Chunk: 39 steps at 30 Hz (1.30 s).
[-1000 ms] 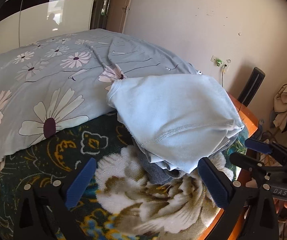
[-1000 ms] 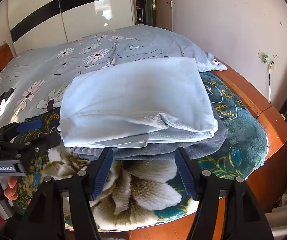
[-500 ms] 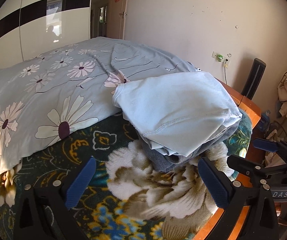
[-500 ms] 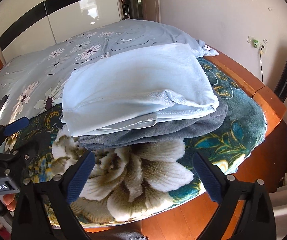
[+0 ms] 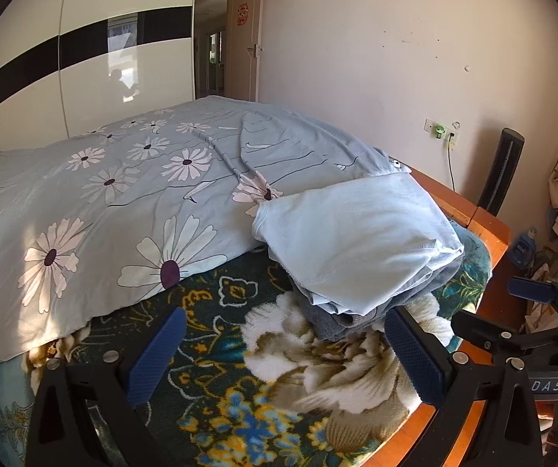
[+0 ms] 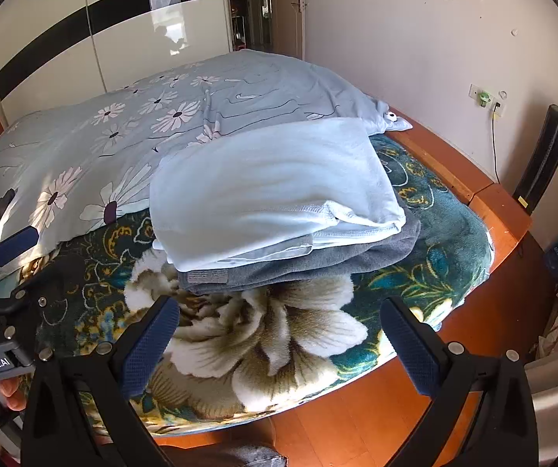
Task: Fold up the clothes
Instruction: 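Open both grippers and withdraw them from the stacked clothes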
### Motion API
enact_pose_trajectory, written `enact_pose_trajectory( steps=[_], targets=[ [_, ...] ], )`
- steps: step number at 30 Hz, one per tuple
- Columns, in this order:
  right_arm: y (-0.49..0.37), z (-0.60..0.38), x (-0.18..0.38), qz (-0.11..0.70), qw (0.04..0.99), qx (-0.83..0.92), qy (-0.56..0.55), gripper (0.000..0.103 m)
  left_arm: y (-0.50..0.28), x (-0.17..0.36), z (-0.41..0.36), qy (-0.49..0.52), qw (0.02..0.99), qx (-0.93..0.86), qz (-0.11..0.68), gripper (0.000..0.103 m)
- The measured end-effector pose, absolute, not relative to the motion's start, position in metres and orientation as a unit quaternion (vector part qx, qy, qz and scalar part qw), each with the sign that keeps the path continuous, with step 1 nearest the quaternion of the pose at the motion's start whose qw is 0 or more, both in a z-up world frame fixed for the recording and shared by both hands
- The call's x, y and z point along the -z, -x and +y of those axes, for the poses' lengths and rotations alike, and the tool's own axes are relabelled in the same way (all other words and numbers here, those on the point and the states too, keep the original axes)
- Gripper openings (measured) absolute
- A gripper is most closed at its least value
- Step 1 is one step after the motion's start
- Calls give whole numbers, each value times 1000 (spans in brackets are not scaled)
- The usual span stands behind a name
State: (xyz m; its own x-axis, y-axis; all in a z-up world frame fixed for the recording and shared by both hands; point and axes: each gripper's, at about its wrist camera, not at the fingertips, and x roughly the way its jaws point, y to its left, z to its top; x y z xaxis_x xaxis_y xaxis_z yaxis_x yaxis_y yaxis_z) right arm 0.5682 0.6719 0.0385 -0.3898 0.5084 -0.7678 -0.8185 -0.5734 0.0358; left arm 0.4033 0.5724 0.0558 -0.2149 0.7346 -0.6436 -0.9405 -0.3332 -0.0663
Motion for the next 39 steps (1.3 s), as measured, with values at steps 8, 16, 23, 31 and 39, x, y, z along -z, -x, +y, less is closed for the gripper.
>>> enact_pose_trajectory(
  steps=[8, 16, 23, 31, 39],
  targets=[
    [-567, 662, -59, 211, 404, -809, 371, 103, -399, -64, 571, 322, 518, -770, 189, 103],
    [-569, 657, -72, 210, 400, -811, 371, 103, -403, -76, 561, 319, 530, -764, 181, 103],
    [-570, 651, -76, 207, 395, -814, 373, 103, -408, -82, 557, 313, 534, -767, 171, 103],
    [-573, 647, -78, 206, 394, -815, 372, 103, -414, -79, 558, 316, 536, -762, 181, 103],
    [-573, 647, -75, 208, 392, -813, 377, 103, -415, -74, 559, 324, 533, -759, 184, 103]
  ],
)
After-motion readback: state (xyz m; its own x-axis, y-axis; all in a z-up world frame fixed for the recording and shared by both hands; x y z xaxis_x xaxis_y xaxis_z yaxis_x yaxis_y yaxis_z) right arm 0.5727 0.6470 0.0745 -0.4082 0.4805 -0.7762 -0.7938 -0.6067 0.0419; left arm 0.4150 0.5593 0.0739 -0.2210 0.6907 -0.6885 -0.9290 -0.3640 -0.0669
